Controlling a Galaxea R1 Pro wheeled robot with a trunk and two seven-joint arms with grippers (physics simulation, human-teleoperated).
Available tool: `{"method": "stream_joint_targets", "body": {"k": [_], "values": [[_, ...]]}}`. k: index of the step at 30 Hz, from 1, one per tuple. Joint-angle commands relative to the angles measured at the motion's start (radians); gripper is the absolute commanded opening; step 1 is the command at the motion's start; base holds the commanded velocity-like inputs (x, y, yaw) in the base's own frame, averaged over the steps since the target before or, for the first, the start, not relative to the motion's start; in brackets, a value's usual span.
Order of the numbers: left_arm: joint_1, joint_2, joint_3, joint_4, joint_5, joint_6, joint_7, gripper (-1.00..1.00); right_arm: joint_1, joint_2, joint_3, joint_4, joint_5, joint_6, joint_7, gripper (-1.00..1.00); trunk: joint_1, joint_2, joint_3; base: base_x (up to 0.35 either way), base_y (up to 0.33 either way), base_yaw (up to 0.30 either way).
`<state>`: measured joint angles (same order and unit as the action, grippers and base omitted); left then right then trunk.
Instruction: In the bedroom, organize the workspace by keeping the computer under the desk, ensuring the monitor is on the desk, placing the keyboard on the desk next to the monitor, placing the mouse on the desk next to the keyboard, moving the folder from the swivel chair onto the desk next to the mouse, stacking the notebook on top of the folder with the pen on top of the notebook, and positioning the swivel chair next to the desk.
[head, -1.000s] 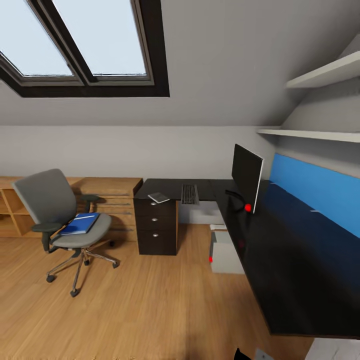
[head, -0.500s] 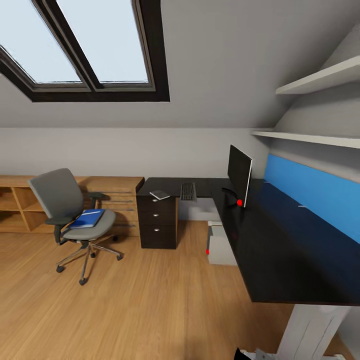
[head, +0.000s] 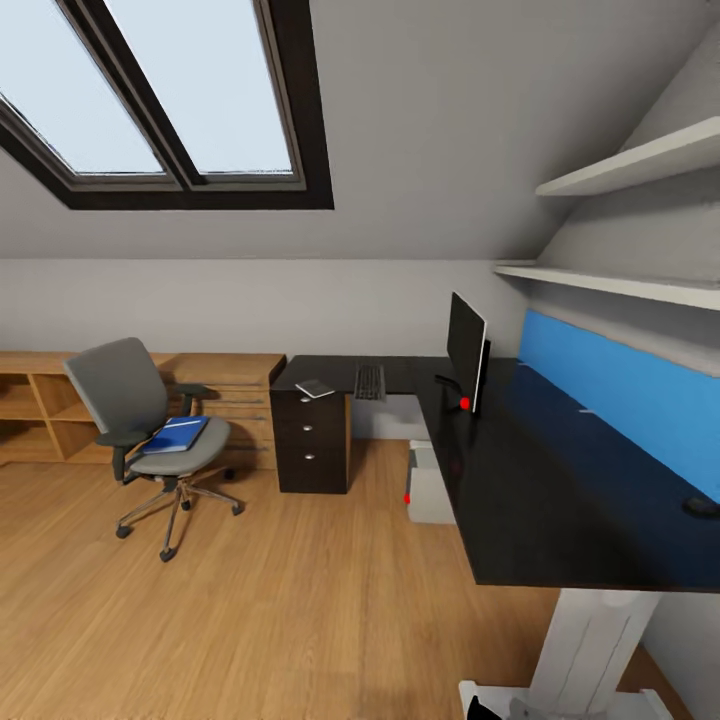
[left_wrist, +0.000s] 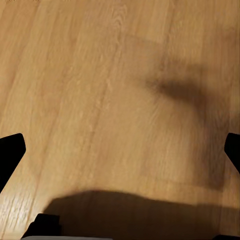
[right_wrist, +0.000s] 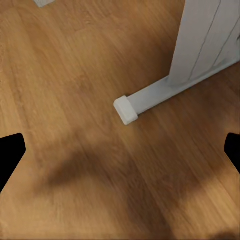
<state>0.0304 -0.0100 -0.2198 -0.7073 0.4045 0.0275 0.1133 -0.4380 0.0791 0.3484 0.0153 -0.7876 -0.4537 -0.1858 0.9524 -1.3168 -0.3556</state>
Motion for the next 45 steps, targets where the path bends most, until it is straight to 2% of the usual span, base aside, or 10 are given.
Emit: {"method": "stream_joint_targets", "body": {"k": [1,23,45], "values": [[0.000,0.001,-0.004,-0.003,0.010,0.003,0.008,1.00,-0.001,0.001,0.009,0.002,-0.004,-0.003,-0.004,1.00,-0.004,0.007,0.002,-0.015,-0.018,0.000],[0.000,0.002,0.002,-0.007,0.011,-0.006,0.010,1.00,-0.001,0.007,0.011,0.002,-0.004,-0.002,-0.004,1.00,-0.088,0.161,0.071,-0.004,-0.009,0.000],[0.000,0.001,0.002,-0.008,0.010,-0.005,0.009,1.00,-0.001,0.006,0.011,0.002,-0.004,-0.002,-0.004,1.00,-0.173,0.315,0.140,-0.076,-0.279,0.000]]}}
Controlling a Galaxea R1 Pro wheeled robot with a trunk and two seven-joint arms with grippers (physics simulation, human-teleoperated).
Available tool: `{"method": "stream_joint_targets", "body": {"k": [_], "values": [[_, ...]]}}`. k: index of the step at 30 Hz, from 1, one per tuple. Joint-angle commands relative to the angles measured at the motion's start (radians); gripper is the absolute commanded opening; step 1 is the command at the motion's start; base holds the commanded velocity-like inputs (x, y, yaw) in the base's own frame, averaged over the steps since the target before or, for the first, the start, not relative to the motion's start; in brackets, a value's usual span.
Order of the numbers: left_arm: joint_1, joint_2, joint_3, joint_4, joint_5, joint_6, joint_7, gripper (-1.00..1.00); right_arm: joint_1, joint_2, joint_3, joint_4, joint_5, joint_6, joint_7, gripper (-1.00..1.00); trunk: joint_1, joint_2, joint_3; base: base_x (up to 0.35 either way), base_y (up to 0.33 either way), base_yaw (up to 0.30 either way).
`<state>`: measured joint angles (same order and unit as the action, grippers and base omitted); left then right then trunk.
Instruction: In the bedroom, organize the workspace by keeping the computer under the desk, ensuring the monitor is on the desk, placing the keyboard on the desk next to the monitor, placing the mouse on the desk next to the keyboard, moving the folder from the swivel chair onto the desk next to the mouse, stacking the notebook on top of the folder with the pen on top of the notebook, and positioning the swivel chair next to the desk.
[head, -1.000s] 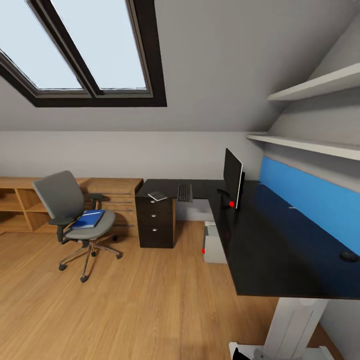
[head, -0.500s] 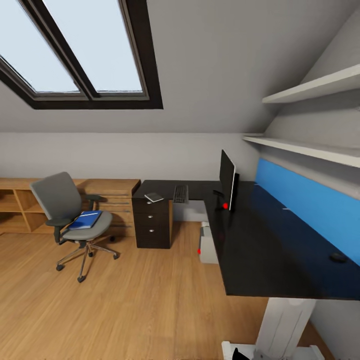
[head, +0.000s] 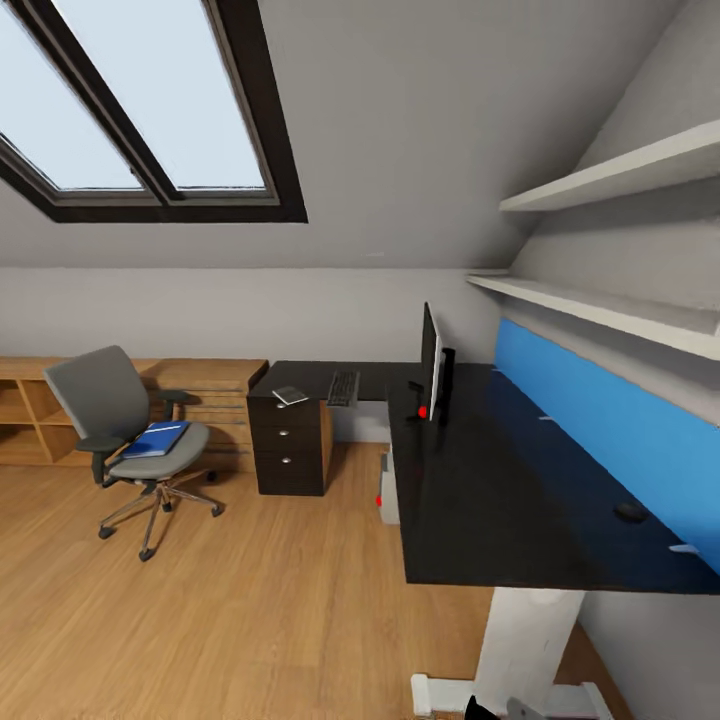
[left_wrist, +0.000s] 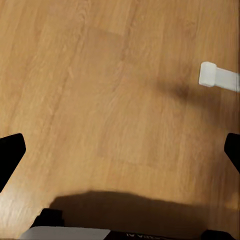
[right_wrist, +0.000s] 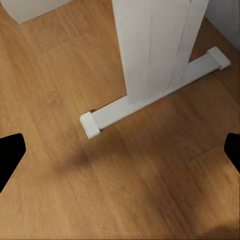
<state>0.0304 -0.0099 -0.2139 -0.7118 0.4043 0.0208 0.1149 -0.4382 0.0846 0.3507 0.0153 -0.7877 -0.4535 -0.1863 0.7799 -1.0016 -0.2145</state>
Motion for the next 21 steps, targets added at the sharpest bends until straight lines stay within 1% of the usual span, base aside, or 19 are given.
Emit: {"method": "stream_joint_targets", "body": {"k": [1,9,21], "values": [[0.000,0.001,-0.004,-0.003,0.010,0.002,0.008,1.00,-0.001,0.001,0.008,0.002,-0.004,-0.002,-0.004,1.00,-0.004,0.006,0.002,-0.089,-0.298,0.000],[0.000,0.001,-0.004,-0.003,0.010,0.001,0.005,1.00,-0.001,0.001,0.008,0.002,-0.004,-0.002,-0.004,1.00,-0.035,0.062,0.027,-0.084,-0.299,0.000],[0.000,0.001,-0.005,-0.004,0.010,0.001,0.003,1.00,-0.001,0.001,0.009,0.002,-0.004,-0.001,-0.004,1.00,-0.081,0.146,0.065,-0.017,-0.303,0.000]]}}
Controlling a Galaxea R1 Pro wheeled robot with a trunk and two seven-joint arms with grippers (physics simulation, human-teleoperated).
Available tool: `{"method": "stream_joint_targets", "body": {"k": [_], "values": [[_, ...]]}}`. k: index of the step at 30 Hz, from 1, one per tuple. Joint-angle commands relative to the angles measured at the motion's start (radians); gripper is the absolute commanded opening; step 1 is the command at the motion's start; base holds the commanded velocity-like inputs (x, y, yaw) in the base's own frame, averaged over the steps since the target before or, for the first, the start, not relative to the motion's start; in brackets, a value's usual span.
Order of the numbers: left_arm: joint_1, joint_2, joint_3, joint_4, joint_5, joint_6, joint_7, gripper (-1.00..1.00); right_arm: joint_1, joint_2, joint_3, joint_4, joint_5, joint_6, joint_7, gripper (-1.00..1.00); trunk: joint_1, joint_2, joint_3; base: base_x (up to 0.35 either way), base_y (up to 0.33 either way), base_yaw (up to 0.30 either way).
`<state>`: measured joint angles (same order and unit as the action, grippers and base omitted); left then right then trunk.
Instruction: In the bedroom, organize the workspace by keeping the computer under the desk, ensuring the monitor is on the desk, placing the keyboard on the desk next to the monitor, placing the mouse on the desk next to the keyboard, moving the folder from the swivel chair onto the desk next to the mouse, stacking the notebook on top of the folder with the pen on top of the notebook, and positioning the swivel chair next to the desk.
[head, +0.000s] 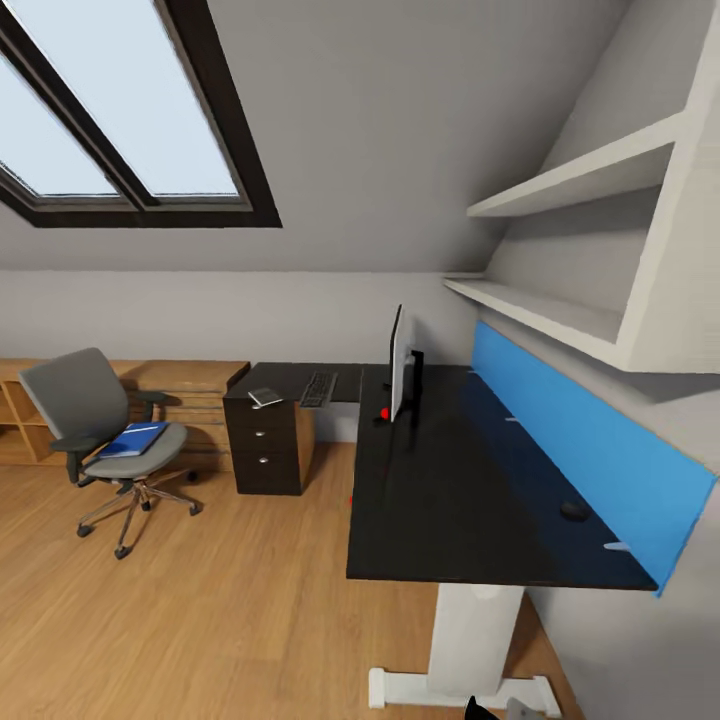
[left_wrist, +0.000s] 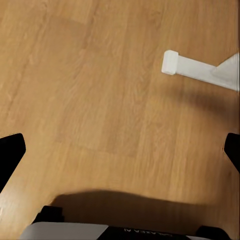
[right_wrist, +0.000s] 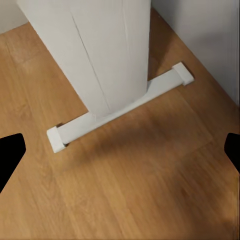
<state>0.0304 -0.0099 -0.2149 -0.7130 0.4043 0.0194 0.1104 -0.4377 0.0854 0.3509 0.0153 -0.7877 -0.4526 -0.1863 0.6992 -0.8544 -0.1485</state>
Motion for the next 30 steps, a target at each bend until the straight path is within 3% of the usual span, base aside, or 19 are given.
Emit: {"method": "stream_joint_targets", "body": {"k": [1,19,30], "values": [[0.000,0.001,-0.004,-0.003,0.010,0.002,0.008,1.00,-0.001,0.001,0.008,0.002,-0.004,-0.002,-0.004,1.00,-0.004,0.006,0.002,-0.003,-0.307,0.000],[0.000,0.001,-0.004,-0.003,0.010,0.002,0.008,1.00,-0.001,0.001,0.009,0.002,-0.004,-0.002,-0.004,1.00,-0.008,0.013,0.005,0.119,-0.269,0.000],[0.000,0.005,-0.002,-0.003,0.013,-0.001,0.011,1.00,-0.001,0.000,0.008,0.002,-0.004,-0.001,-0.004,1.00,-0.008,0.013,0.005,0.044,-0.034,0.000]]}}
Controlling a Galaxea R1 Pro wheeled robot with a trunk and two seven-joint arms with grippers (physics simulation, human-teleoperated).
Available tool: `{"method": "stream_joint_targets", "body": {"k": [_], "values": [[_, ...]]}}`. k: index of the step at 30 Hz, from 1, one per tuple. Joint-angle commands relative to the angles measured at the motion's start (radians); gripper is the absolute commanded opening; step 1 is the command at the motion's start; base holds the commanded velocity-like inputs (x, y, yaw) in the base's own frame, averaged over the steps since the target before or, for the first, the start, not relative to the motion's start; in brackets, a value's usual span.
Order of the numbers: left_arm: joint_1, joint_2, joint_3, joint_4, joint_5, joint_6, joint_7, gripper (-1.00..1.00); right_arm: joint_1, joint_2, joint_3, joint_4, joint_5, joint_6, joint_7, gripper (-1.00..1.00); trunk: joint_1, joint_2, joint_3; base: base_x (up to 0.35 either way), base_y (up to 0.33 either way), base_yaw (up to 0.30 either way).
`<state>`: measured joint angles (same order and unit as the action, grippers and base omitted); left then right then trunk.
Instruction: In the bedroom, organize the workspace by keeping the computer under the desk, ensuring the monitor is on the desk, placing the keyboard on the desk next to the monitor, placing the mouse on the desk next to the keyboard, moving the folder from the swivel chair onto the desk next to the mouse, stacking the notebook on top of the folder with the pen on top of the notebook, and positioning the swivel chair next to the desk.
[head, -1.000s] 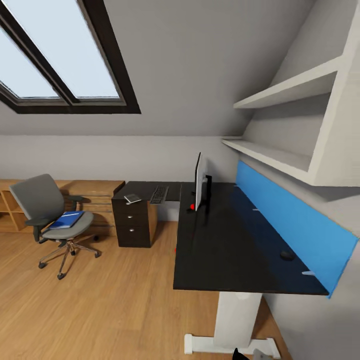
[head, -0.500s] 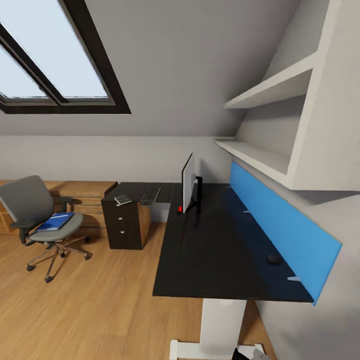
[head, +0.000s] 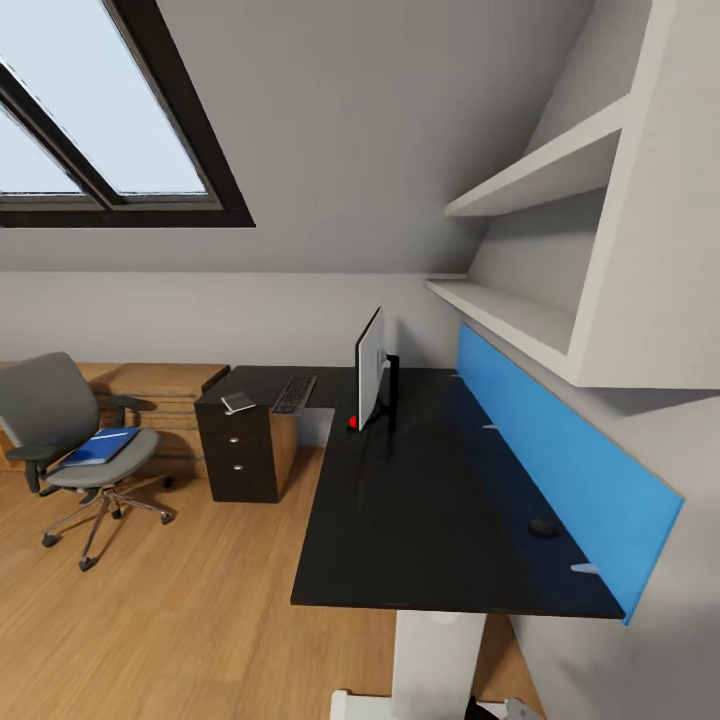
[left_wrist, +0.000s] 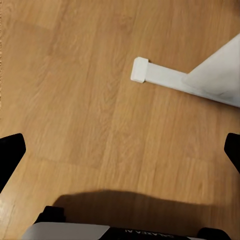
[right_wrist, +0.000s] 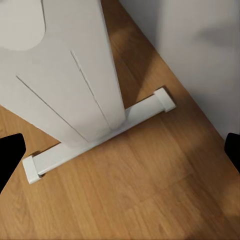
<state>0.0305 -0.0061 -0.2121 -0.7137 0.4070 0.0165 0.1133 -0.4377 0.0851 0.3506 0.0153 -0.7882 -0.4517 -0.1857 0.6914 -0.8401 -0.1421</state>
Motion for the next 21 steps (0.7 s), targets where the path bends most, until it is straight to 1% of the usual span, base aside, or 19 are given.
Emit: {"method": "stream_joint_targets", "body": {"k": [1,8,11,15,17,18,21], "values": [[0.000,0.001,-0.004,-0.003,0.010,0.002,0.008,1.00,-0.001,0.000,0.008,0.002,-0.004,-0.002,-0.004,1.00,0.000,-0.001,-0.001,0.002,-0.001,0.000],[0.000,0.001,-0.003,-0.003,0.010,0.001,0.008,1.00,-0.001,0.001,0.008,0.002,-0.003,-0.002,-0.004,1.00,0.000,-0.001,-0.001,0.000,0.000,0.000],[0.000,0.002,-0.002,0.000,0.011,-0.038,0.009,1.00,-0.001,0.001,0.009,0.002,-0.003,-0.005,-0.004,1.00,0.000,-0.001,-0.001,0.000,0.000,0.000],[0.000,0.002,-0.001,0.002,0.013,-0.069,0.009,1.00,-0.001,-0.002,0.009,-0.003,-0.002,-0.008,-0.004,1.00,0.000,-0.001,-0.001,0.000,0.000,0.000],[0.000,0.002,-0.001,0.003,0.013,-0.073,0.009,1.00,-0.001,-0.004,0.009,-0.006,-0.002,-0.016,-0.004,1.00,0.000,-0.001,-0.001,0.000,0.000,0.000],[0.000,0.002,-0.001,0.003,0.013,-0.077,0.010,1.00,-0.002,-0.006,0.011,-0.009,-0.002,-0.067,-0.006,1.00,0.000,-0.001,-0.001,0.000,0.000,0.000],[0.000,0.002,-0.001,0.003,0.013,-0.078,0.010,1.00,-0.002,-0.006,0.014,-0.014,-0.002,-0.134,-0.008,1.00,0.000,-0.001,-0.001,0.000,0.000,0.000]]}}
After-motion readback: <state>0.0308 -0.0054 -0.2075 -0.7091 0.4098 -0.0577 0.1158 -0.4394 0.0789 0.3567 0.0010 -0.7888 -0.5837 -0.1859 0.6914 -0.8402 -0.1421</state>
